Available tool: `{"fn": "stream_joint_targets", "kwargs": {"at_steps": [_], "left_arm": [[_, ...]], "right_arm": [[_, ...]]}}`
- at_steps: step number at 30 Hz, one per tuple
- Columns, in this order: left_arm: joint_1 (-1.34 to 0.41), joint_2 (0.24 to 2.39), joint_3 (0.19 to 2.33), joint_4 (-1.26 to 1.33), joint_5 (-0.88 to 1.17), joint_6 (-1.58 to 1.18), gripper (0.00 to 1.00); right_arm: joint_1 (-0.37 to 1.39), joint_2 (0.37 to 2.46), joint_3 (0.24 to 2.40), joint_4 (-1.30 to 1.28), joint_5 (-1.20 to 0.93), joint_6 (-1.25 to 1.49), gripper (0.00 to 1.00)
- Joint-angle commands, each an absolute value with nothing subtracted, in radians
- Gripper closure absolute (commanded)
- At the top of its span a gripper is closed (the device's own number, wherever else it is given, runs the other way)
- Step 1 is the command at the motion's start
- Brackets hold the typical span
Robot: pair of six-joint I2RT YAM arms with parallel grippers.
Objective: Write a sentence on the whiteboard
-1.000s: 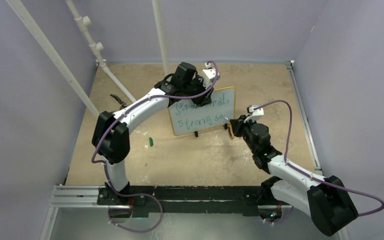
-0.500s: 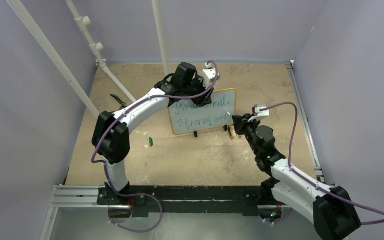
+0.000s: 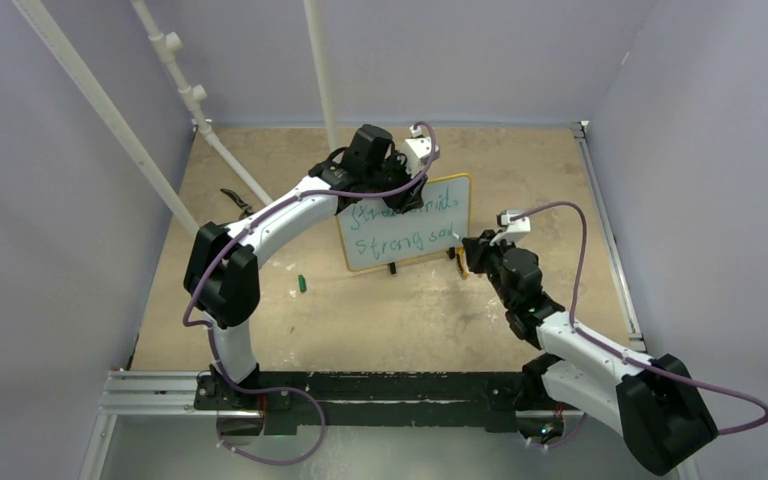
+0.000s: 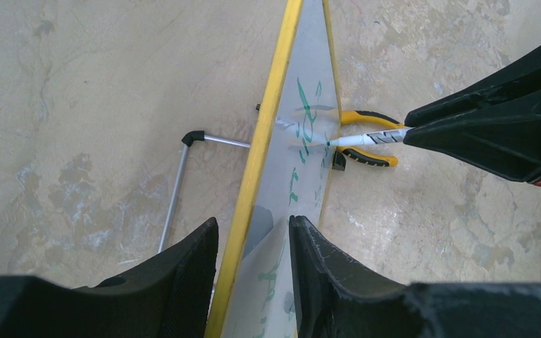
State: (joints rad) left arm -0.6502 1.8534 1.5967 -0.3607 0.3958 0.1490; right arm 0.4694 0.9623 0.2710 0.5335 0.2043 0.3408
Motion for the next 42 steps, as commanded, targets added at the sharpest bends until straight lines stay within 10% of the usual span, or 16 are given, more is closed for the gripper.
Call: {"fn": "stream_joint_targets", "kwargs": {"at_steps": [1, 42], "left_arm": [[-0.655, 1.855, 1.560, -0.462, 0.419, 0.130, 1.00], [-0.655, 1.856, 1.560, -0.462, 0.423, 0.128, 1.00]], "right_arm": [[0.470, 0.994, 0.317, 0.531, 0.240, 0.351, 1.00], [0.470, 0.836, 0.239, 0.573, 0.279, 0.357, 1.00]]}}
